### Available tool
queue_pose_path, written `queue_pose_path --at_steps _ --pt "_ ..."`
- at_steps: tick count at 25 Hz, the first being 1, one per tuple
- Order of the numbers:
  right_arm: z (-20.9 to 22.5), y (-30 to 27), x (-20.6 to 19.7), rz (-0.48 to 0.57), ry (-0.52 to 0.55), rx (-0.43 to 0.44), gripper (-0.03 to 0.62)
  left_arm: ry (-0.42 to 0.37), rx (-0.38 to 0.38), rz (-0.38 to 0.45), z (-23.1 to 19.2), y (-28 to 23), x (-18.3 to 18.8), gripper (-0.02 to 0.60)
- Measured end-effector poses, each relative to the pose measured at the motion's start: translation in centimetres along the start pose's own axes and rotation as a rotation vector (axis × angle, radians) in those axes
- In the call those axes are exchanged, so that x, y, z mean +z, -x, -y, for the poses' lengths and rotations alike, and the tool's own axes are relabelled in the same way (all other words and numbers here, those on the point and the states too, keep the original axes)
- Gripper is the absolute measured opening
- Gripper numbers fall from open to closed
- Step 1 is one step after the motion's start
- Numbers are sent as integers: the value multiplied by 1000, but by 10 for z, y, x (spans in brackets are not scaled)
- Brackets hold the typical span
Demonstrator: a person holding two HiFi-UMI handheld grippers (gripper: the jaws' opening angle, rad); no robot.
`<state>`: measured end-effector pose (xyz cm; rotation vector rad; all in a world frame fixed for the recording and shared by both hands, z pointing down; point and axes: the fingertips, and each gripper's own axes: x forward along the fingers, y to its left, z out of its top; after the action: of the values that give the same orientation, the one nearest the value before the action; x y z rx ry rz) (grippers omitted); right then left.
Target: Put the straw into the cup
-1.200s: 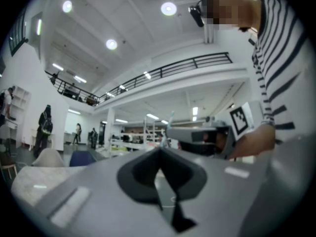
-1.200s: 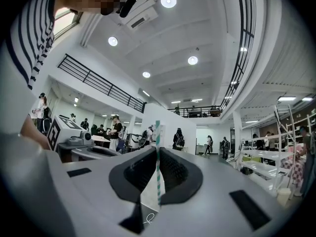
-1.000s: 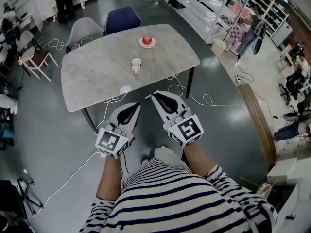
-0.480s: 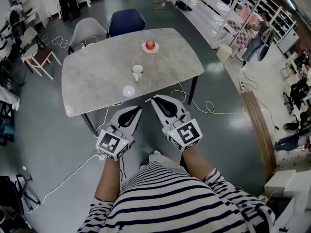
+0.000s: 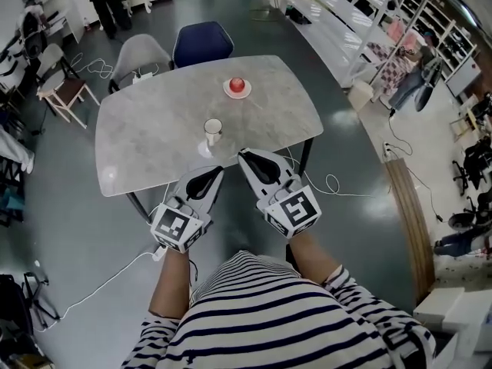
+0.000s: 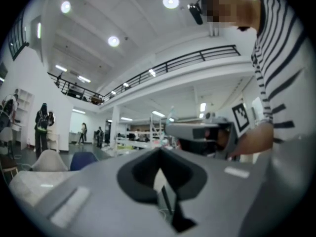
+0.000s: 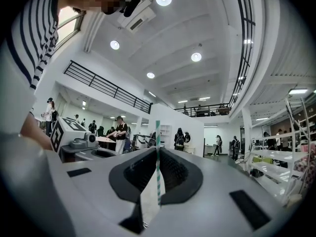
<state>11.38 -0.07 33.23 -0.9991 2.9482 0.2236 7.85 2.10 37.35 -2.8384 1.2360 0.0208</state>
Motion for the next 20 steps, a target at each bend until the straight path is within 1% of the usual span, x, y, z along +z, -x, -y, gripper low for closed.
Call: queue_pose_path --at_steps 5,9,16,20 --pt "20 -12 6 23 -5 17 24 0 15 -4 -11 -15 1 6" --pt "27 -29 0 24 -5 17 25 -2 24 -9 -30 -19 -6 6" --pt "54 -68 -8 15 4 2 25 -3 22 13 -79 -41 -7 6" --pt "71 -100 -10 12 4 -11 25 3 22 21 -117 -54 -7 6"
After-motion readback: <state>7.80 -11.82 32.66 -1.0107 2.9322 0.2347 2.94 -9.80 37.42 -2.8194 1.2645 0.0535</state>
